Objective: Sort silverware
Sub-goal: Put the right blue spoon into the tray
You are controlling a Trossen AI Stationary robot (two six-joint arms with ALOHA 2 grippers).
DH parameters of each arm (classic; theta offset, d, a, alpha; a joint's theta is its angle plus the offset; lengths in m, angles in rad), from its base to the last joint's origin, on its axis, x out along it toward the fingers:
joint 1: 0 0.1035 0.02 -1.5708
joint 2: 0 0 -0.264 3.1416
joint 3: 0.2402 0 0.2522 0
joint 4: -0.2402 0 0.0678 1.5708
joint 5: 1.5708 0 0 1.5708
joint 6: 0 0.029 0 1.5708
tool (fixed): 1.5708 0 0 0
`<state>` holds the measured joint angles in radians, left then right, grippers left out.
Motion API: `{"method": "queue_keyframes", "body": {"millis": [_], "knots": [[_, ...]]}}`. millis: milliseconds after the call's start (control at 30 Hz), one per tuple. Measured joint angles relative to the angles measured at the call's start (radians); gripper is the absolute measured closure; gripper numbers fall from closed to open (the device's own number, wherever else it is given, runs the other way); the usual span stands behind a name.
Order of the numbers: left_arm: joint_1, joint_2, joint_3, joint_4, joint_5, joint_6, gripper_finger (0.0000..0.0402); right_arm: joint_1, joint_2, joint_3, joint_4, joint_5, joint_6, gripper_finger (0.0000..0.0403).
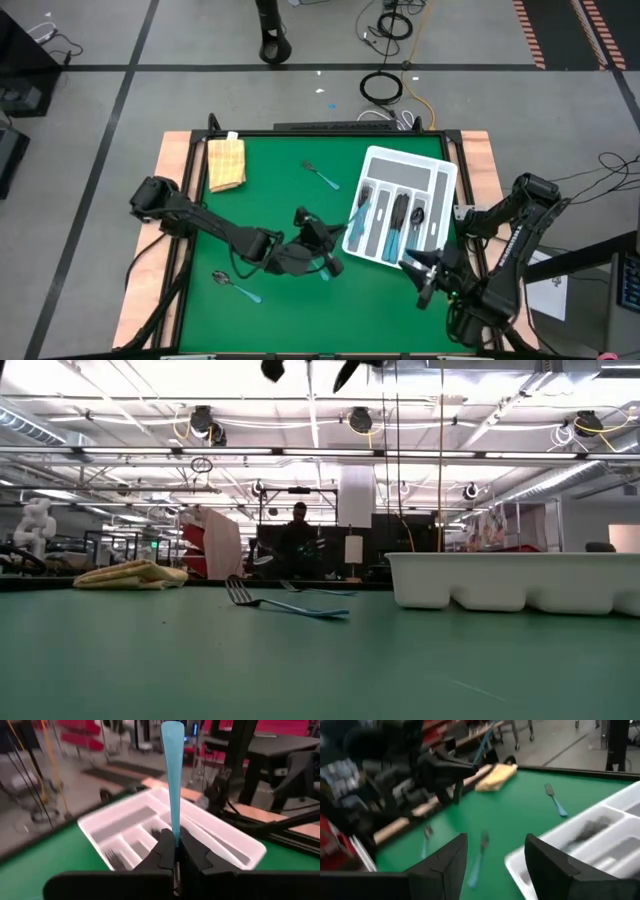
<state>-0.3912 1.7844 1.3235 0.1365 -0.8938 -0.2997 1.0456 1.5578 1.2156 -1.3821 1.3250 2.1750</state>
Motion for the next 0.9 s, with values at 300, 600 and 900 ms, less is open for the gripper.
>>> {"method": "queue_keyframes", "body": {"millis": [300, 600, 900], "knots": [[-0.021, 0.018, 0.0, 0.056, -0.017, 0.22, 0.0394, -0.205, -0.032, 0.002, 0.158, 0.235, 0.013, 0.0218], [-0.019, 0.031, 0.0, 0.072, -0.081, 0.289, 0.0394, -0.322, -0.078, 0.005, 0.359, 0.247, -0.135, 0.0218], [0.002, 0.06, 0.0, 0.216, -0.013, 0.391, 0.0394, -0.353, -0.079, 0.005, 0.612, 0.191, -0.459, 0.0218]]}}
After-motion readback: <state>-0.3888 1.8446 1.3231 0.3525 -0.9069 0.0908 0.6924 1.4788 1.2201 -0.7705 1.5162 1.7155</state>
